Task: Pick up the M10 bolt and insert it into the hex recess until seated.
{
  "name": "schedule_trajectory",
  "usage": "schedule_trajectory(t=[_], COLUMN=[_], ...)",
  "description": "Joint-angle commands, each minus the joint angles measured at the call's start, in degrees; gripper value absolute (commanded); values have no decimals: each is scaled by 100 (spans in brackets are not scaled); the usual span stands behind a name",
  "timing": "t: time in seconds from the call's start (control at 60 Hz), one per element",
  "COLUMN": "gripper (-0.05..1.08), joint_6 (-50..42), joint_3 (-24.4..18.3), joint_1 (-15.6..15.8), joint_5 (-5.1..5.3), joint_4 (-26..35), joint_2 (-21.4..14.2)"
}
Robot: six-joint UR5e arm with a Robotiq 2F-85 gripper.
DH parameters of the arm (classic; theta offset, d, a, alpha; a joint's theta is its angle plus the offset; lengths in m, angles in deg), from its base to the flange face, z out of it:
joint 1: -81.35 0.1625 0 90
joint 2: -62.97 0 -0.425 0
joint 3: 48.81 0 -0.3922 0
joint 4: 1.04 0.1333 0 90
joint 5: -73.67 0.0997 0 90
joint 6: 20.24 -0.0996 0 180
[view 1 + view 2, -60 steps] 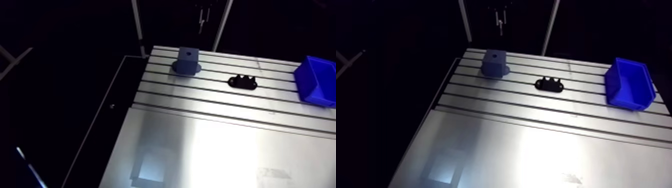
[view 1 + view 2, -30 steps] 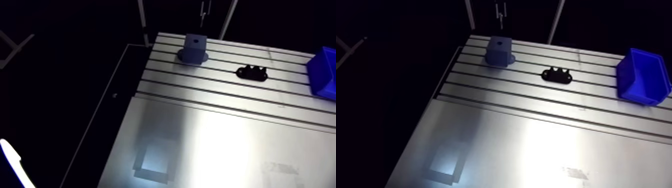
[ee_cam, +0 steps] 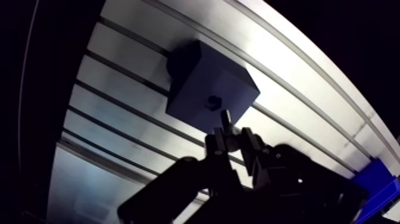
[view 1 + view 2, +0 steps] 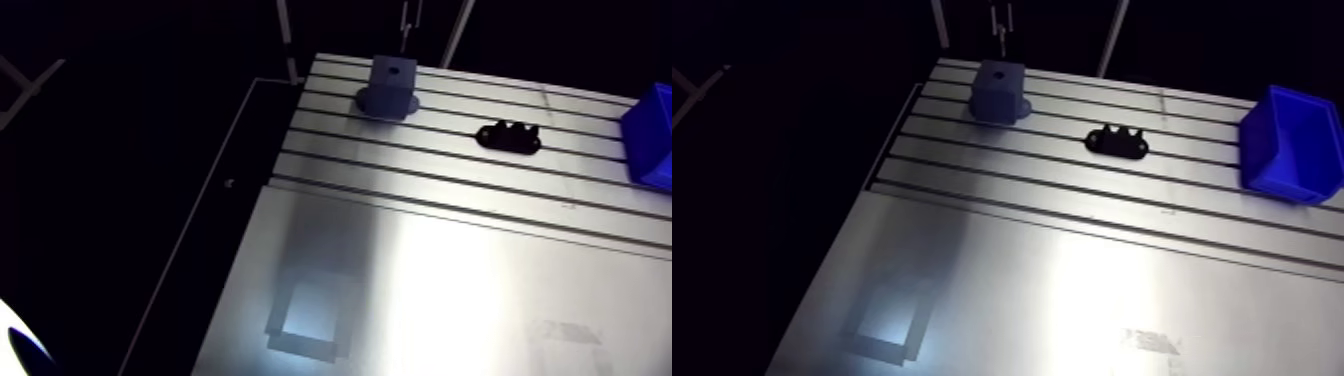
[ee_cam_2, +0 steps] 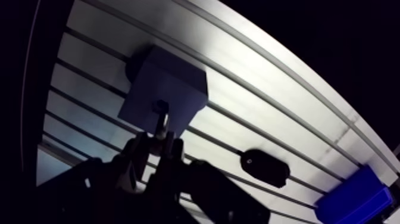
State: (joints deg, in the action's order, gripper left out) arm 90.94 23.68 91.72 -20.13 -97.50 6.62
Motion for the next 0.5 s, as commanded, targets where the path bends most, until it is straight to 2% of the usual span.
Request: schedule_trajectory(t=[0.017,0.5], gripper=[90,90], joint_6=[-48,-57], joint_3=[22,94], joint_1=[8,53], joint_5=[6,6], joint_4=[0,-44], joint_2=[24,103])
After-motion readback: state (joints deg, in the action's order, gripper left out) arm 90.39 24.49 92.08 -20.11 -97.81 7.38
